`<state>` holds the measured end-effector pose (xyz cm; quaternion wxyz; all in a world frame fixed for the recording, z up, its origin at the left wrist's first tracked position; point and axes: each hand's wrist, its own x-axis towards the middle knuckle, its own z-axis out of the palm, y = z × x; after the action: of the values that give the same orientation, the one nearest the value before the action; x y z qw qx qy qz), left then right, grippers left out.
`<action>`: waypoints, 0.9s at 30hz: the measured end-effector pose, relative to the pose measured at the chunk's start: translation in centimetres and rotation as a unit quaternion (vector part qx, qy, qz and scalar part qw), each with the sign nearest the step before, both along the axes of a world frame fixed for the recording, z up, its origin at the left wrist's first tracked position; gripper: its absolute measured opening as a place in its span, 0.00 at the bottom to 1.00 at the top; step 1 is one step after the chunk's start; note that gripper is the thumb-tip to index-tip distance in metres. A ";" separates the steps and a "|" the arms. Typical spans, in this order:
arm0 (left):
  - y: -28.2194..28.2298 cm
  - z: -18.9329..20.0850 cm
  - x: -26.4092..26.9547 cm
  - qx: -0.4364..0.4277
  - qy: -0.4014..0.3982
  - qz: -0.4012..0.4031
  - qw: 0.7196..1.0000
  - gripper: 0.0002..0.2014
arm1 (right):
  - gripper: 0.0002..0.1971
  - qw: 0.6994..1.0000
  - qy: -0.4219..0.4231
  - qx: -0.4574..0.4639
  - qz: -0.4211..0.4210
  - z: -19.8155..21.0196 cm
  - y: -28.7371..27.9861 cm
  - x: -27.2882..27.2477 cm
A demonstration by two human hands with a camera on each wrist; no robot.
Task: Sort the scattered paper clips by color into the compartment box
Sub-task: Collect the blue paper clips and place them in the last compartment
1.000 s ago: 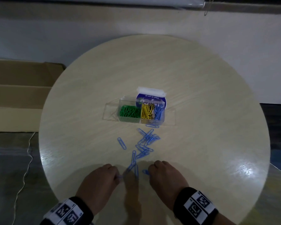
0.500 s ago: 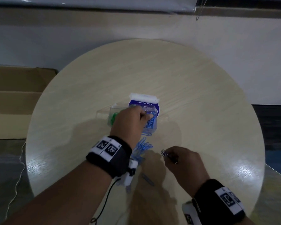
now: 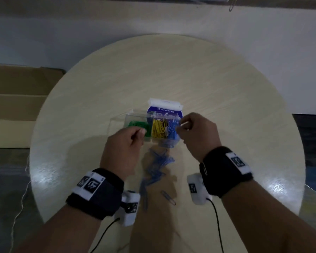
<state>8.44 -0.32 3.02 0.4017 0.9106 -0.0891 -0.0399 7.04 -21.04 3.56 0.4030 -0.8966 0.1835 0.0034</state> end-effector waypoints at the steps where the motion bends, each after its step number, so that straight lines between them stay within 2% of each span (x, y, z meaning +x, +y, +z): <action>1: 1.4 -0.6 -0.4 0.019 0.008 0.002 1.000 0.11 | 0.08 1.000 0.003 -0.011 0.009 0.0 0.2 0.4; 3: 3.9 -1.8 -1.2 0.069 0.012 -0.011 0.997 0.09 | 0.12 0.998 -0.010 -0.054 0.006 -0.2 0.0 0.2; 6: 6.3 -3.4 -1.8 0.154 -0.027 -0.083 0.984 0.07 | 0.05 0.992 -0.042 -0.115 -0.001 -0.8 0.0 -2.4; 8: 6.7 -4.1 -2.0 0.200 -0.051 -0.152 0.967 0.12 | 0.07 0.986 -0.030 -0.144 0.082 -2.0 1.0 -4.3; 11: 7.0 -4.7 -2.7 0.233 -0.068 -0.231 0.942 0.17 | 0.19 0.939 0.015 -0.254 0.231 -4.5 2.6 -5.3; 13: 7.3 -4.9 -3.3 0.243 -0.065 -0.247 0.936 0.17 | 0.25 0.918 0.058 -0.297 0.257 -5.4 3.4 -5.4; 15: 7.7 -5.2 -3.9 0.247 -0.061 -0.245 0.936 0.16 | 0.26 0.915 0.082 -0.301 0.257 -5.9 3.7 -5.6; 18: 8.1 -5.2 -4.3 0.253 -0.060 -0.244 0.934 0.10 | 0.21 0.918 0.048 -0.293 0.261 -5.7 4.0 -6.5; 21: 8.0 -4.8 -4.2 0.251 -0.030 -0.229 0.940 0.03 | 0.16 0.939 0.009 -0.258 0.225 -5.2 3.5 -7.2; 23: 7.3 -4.4 -3.9 0.248 0.014 -0.220 0.943 0.00 | 0.18 0.953 0.029 -0.236 0.186 -4.8 3.0 -7.3; 25: 6.5 -4.3 -3.8 0.242 0.052 -0.211 0.946 0.03 | 0.23 0.951 0.063 -0.230 0.195 -4.5 3.2 -7.1; 27: 5.9 -4.3 -4.0 0.238 0.062 -0.199 0.949 0.08 | 0.22 0.945 0.081 -0.222 0.225 -4.6 3.6 -7.2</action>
<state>4.46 5.55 -1.26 0.1623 0.9391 -0.2317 -0.1951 -0.11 -17.43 -1.04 0.1666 -0.9780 0.0055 0.1255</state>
